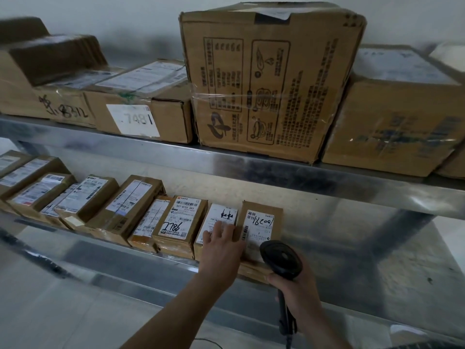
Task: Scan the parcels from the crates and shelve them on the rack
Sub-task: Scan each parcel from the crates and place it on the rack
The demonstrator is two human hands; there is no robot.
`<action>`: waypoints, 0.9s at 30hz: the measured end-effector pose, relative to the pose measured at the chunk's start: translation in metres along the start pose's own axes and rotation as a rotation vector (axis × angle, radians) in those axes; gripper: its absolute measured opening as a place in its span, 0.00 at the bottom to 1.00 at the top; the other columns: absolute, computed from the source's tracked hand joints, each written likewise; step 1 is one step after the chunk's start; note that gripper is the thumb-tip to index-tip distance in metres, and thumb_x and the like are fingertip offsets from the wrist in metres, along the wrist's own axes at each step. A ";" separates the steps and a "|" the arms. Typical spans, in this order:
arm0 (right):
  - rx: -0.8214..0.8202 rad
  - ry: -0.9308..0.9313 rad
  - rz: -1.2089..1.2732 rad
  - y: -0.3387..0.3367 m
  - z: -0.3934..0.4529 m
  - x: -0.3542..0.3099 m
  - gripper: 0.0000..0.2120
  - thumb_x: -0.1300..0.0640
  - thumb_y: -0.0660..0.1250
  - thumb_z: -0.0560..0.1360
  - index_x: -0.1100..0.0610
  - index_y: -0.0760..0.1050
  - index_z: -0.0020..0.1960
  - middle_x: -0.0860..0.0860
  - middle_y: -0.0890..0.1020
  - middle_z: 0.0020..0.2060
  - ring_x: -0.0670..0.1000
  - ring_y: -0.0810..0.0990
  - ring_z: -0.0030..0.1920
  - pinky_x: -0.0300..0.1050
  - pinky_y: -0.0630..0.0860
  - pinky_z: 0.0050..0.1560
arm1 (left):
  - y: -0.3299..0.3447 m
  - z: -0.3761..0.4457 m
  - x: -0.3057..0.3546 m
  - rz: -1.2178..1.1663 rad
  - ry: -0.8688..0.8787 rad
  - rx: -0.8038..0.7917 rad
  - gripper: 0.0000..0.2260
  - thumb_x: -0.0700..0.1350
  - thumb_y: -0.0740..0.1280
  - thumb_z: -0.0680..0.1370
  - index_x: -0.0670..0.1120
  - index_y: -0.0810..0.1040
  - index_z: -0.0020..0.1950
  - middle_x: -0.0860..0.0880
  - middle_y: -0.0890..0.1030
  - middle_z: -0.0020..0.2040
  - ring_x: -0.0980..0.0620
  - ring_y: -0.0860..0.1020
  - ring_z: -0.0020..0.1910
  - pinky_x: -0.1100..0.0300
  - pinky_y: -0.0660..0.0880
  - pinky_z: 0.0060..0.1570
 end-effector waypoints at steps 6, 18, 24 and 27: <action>-0.008 -0.025 0.000 0.002 0.001 -0.002 0.31 0.67 0.78 0.64 0.29 0.79 0.48 0.46 0.86 0.41 0.53 0.84 0.39 0.60 0.81 0.44 | 0.004 0.003 -0.004 -0.013 0.009 0.000 0.15 0.48 0.65 0.81 0.55 0.74 0.67 0.47 0.63 0.75 0.39 0.54 0.78 0.35 0.58 0.74; 0.070 0.020 -0.020 0.006 -0.005 -0.002 0.28 0.64 0.78 0.61 0.34 0.80 0.51 0.48 0.86 0.40 0.55 0.84 0.37 0.58 0.80 0.42 | 0.004 -0.001 -0.011 -0.017 0.038 0.004 0.18 0.45 0.67 0.79 0.56 0.72 0.68 0.46 0.62 0.76 0.39 0.53 0.78 0.35 0.59 0.72; 0.119 0.005 -0.037 0.007 -0.010 -0.004 0.31 0.64 0.80 0.60 0.33 0.79 0.53 0.43 0.86 0.44 0.55 0.85 0.46 0.63 0.82 0.50 | -0.001 -0.004 -0.018 -0.030 0.031 0.007 0.18 0.44 0.66 0.79 0.56 0.73 0.68 0.45 0.60 0.77 0.39 0.50 0.80 0.34 0.56 0.74; 0.133 0.004 -0.045 0.007 -0.013 -0.005 0.31 0.63 0.80 0.60 0.33 0.79 0.54 0.43 0.85 0.46 0.55 0.85 0.48 0.65 0.82 0.52 | -0.006 -0.006 -0.021 -0.033 0.036 0.010 0.18 0.44 0.66 0.80 0.56 0.73 0.69 0.45 0.59 0.78 0.39 0.50 0.80 0.34 0.56 0.74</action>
Point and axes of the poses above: each hand's wrist, its own z-axis towards the middle knuckle, its own y-axis out of the palm, x = y × z, the point moved 6 cm from there along z, towards the middle knuckle
